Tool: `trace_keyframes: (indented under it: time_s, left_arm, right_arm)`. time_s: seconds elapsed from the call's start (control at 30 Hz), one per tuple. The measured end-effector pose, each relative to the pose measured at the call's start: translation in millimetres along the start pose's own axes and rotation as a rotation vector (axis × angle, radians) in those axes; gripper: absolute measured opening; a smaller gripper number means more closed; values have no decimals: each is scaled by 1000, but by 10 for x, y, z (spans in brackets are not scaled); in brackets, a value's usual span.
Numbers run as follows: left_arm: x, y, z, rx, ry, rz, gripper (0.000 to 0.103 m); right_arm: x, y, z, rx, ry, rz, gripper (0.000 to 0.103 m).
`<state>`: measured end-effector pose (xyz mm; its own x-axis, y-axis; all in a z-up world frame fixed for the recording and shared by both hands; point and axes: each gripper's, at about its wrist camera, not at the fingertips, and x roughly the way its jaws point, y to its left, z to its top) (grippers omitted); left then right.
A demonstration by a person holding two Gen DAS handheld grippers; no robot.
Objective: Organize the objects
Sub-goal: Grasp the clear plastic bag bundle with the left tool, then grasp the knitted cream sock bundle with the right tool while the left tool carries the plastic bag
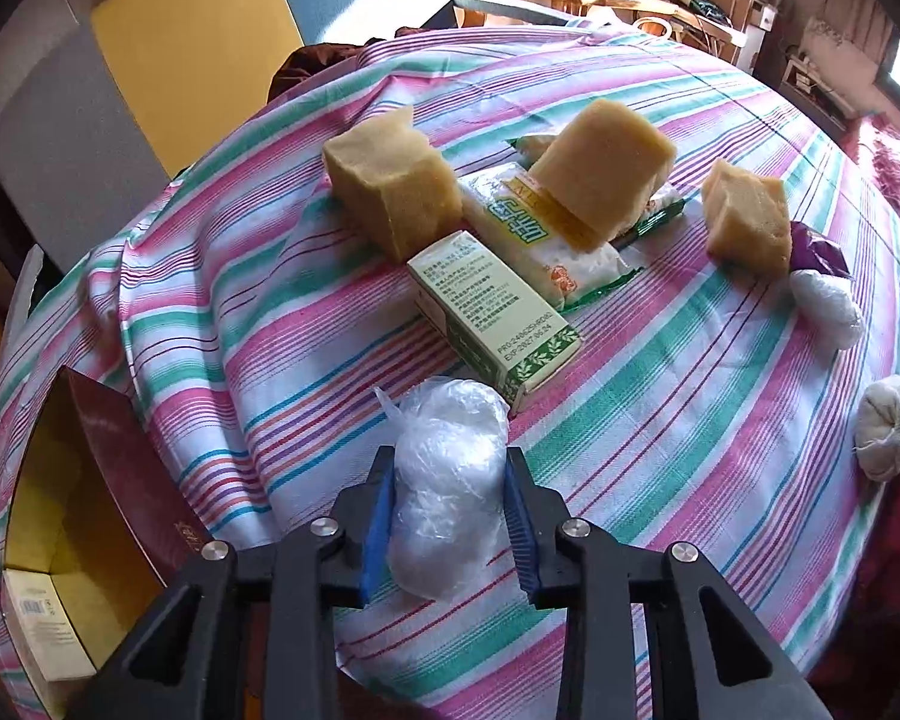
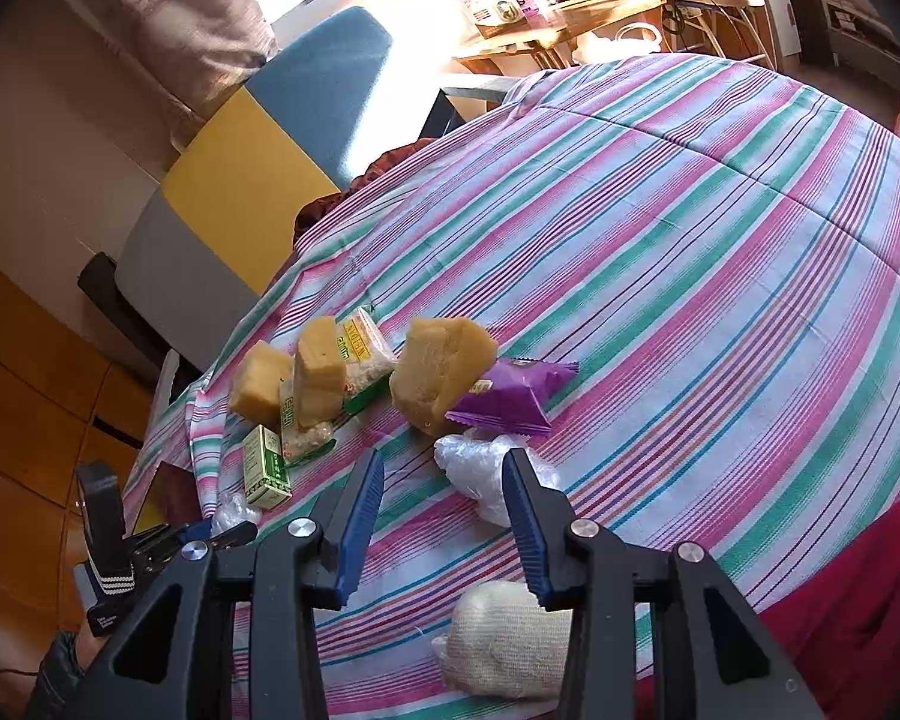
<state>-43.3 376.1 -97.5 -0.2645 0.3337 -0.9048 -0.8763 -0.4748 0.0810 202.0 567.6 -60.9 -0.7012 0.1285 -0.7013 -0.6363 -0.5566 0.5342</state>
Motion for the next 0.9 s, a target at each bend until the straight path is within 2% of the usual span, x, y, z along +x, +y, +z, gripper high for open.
trace_keyframes:
  time_s: [0.1,0.27,0.63,0.83,0.9]
  left_arm:
    - [-175,-50,-74,-18,-57,-13,34]
    - [-504,-65,-262,-73,-130,-77,34]
    - [-961,23,-792,-187,-211,-134,34]
    - [-1165,87,-1027,-217,-255,-122,35]
    - [-1220,139,-1105,-226,-267,-114,35]
  right_arm:
    - [10,-62,18,32,7,11,41]
    - [62,-19,-4,17,34,1,41]
    - [150,-76,-25,43,70,-42,41]
    - [225,-47,-79,18,118,-136,51]
    - [173,4,-103,-8,119,-177,70]
